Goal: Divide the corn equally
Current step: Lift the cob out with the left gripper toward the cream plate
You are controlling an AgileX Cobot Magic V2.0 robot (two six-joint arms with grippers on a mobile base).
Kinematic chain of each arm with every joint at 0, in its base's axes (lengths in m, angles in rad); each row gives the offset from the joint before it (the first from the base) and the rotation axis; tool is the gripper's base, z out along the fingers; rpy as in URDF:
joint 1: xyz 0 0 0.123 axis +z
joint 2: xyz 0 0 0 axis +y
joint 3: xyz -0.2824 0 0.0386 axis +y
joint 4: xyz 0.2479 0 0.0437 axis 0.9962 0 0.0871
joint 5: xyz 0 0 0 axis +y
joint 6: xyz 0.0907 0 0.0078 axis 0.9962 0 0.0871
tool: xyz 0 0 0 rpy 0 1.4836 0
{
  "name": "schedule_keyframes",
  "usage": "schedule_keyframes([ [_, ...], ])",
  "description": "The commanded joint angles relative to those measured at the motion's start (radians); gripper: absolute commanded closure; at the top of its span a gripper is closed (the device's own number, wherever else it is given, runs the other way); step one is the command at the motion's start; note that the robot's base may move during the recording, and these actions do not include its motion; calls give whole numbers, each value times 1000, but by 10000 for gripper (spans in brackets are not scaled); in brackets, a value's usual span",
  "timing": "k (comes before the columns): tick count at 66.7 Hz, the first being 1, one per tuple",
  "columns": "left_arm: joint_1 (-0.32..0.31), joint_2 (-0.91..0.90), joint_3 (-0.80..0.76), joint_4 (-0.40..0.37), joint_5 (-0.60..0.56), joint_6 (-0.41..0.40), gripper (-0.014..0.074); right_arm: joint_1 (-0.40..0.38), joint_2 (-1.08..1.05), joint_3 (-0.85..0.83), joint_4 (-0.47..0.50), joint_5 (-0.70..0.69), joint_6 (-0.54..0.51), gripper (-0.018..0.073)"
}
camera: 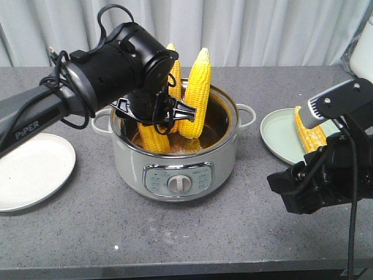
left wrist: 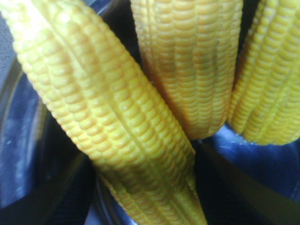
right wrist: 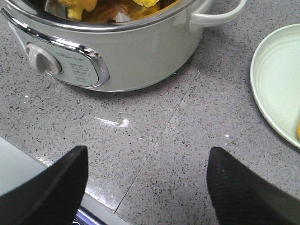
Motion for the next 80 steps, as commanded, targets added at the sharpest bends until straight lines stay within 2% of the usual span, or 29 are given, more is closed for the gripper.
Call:
schedule_keyframes([
  [1, 0, -96, -25, 31, -12, -8, 340, 0, -16, -25, 4, -47, -9, 52],
  [23, 0, -213, -25, 35, -14, 1, 340, 0, -16, -25, 4, -47, -9, 52],
  [43, 0, -326, -25, 36, -5, 53, 340, 0, -16, -25, 4, -47, -9, 52],
  [52, 3, -372, -25, 75, 46, 100, 340, 0, -16, -25, 4, -47, -9, 52],
  [61, 6, -417, -22, 117, 48, 122, 340, 0, -16, -25, 4, -47, -9, 52],
  [68, 35, -441, -22, 89, 48, 165, 340, 0, -16, -25, 4, -47, -9, 52],
  [80, 128, -464, -15, -4, 48, 250, 340, 0, -16, -25, 4, -47, -9, 52],
])
